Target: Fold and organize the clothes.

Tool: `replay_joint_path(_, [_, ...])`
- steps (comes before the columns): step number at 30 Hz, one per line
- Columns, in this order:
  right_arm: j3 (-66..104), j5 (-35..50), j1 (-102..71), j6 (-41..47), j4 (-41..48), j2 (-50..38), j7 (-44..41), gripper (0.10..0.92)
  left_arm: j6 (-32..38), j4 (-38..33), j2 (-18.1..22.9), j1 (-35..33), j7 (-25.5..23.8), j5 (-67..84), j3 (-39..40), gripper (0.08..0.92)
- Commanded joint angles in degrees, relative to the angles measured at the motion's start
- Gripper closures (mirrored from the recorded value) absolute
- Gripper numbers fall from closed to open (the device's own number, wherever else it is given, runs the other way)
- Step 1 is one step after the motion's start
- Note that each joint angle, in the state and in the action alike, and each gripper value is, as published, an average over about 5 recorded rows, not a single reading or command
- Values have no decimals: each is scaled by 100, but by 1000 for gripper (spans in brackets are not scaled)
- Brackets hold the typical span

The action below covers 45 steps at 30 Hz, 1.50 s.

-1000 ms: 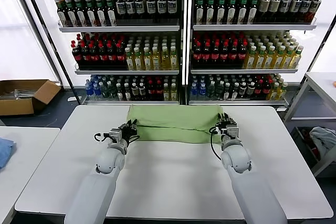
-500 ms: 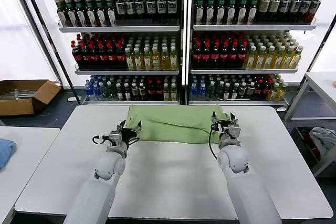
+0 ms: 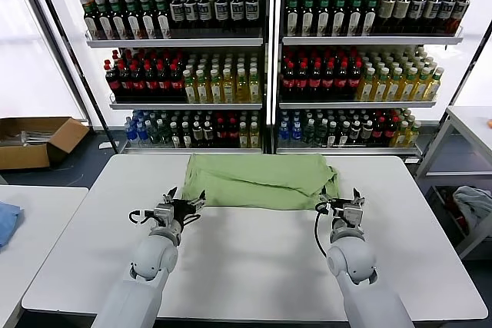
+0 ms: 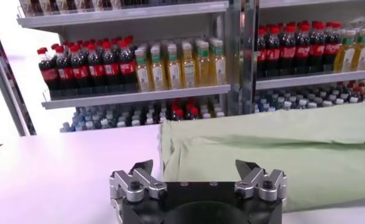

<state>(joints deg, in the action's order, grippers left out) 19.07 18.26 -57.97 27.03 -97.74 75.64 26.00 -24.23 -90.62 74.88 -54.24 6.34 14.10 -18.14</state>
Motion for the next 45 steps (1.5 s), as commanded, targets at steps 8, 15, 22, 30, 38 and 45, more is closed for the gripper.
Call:
replay_joint_path(8, [50,41,-237,141,52,-30,88,203,-30,350,-90,-6,-23,1,-40,177])
replay_joint_path(15, [21,119,-191,130,199,46,38,273,-42,457,-56,25,-34,8,-25,183])
replay_joint_path(22, [28,108,-289,107,228,193,47,480,-70,460,-50,-79,-60,-1,-2,345])
replay_joint_path(30, [38,103,-423,10,150,262,127,705,-69,374,-29,-162,-132,-33,42,561])
replay_joint_path(38, [71,26,-669,5,-323,232,120,907,145,-18,-74,-534,-238,-206,5,813])
replay_joint_path(45, [102,-203,-1189,74,-1414,227,169,915,257,-1158,-227,-1233,-247,-361,-29,914])
